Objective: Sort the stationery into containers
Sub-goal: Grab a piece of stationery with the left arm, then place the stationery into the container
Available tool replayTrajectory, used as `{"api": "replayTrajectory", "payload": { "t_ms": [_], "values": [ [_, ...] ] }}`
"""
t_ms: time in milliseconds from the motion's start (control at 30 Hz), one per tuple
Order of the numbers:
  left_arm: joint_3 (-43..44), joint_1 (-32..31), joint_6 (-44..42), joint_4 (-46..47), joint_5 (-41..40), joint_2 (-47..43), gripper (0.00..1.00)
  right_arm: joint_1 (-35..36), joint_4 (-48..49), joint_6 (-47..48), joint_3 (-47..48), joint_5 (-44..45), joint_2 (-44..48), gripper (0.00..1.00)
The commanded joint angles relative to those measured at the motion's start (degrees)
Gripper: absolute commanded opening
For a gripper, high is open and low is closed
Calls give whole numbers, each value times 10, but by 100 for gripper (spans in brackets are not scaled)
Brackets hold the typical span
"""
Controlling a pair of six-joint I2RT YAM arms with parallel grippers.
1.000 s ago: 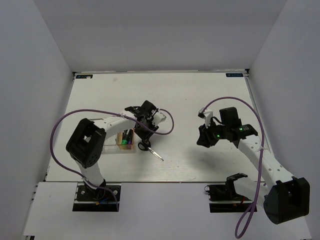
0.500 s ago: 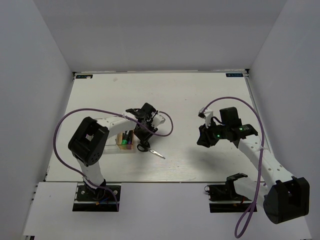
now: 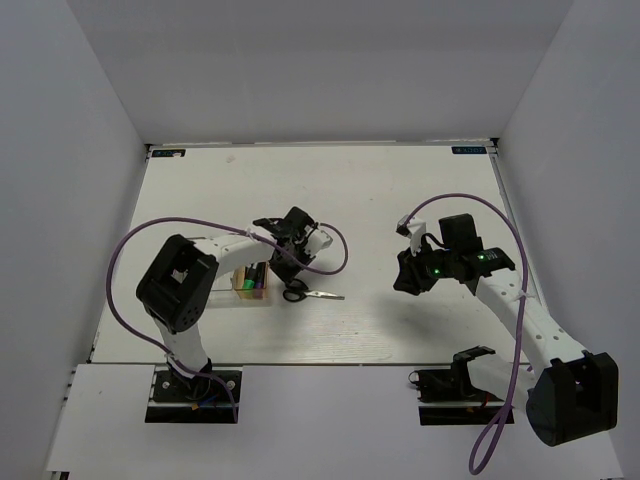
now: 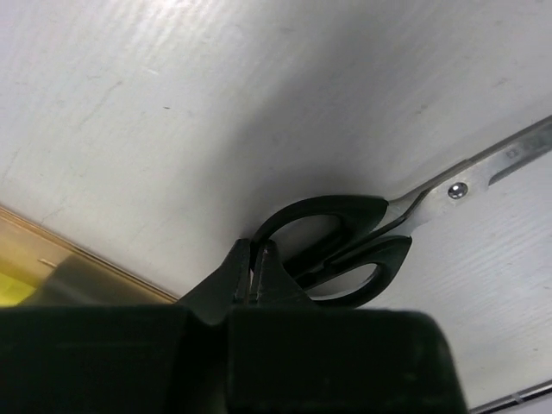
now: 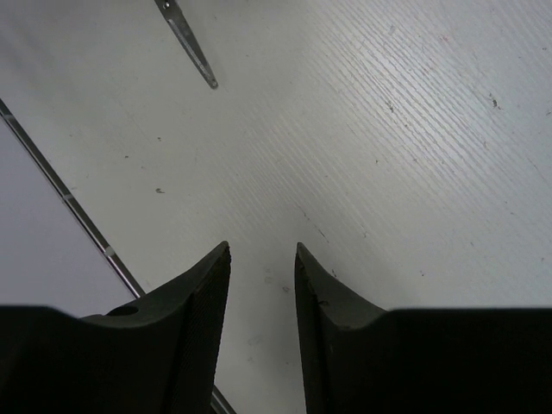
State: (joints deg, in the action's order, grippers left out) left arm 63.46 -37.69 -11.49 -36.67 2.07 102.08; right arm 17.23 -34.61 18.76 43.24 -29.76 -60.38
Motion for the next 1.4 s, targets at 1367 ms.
{"api": "replayTrajectory", "payload": {
  "t_ms": [1367],
  "values": [
    [-265,517,393,45,-224,-428,19,-15,-6,5,6,-25,46,55]
  ]
}}
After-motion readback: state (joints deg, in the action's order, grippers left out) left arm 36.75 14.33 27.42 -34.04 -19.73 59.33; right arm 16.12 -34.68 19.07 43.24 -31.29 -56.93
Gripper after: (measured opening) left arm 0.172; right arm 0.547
